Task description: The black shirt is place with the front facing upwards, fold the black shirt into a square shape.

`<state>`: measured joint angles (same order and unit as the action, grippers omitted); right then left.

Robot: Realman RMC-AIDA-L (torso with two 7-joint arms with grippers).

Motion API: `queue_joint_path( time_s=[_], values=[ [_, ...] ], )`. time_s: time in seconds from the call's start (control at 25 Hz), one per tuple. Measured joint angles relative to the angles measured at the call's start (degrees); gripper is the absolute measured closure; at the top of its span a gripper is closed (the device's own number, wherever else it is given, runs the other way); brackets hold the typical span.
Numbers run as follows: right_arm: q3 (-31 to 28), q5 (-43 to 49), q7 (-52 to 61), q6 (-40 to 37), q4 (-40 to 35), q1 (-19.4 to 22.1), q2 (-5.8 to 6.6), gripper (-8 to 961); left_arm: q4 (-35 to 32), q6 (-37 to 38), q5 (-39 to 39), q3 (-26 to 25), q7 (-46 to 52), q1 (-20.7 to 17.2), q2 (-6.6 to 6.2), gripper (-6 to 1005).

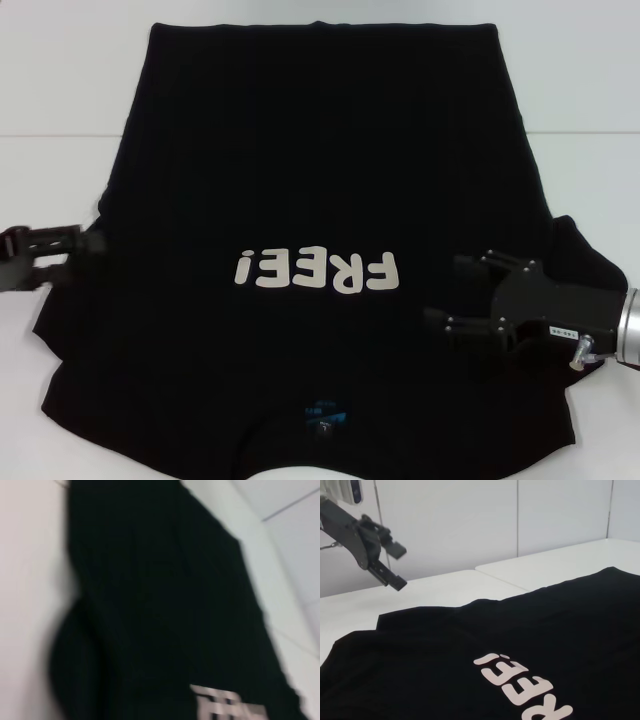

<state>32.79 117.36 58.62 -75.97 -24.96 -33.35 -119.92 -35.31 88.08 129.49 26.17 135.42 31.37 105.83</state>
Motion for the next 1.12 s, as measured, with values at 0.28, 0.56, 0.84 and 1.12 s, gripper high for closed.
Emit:
queue_joint_path(
  time_s=[0.28, 0.56, 0.84, 1.12],
  values=[
    [0.3, 0.0, 0.0, -0.1, 0.0, -0.2, -0.07, 38, -0.2, -11.1, 7.9, 0.7, -1.1, 0.2, 0.10, 70],
    [0.4, 0.1, 0.0, -0.1, 0.3, -0.3, -0.15, 37, 2.1, -13.7, 9.3, 1.1, -2.3, 0.3, 0.51, 71],
    [0.4, 0.1, 0.0, -0.1, 0.4, -0.2, -0.06, 37, 2.8, -13.9, 9.6, 1.1, -2.8, 0.2, 0.92, 71],
    [0.4, 0.1, 0.0, -0.1, 0.4, -0.1, -0.05, 37, 2.9, -13.9, 9.8, 1.2, -2.8, 0.0, 1.30, 72]
  ],
)
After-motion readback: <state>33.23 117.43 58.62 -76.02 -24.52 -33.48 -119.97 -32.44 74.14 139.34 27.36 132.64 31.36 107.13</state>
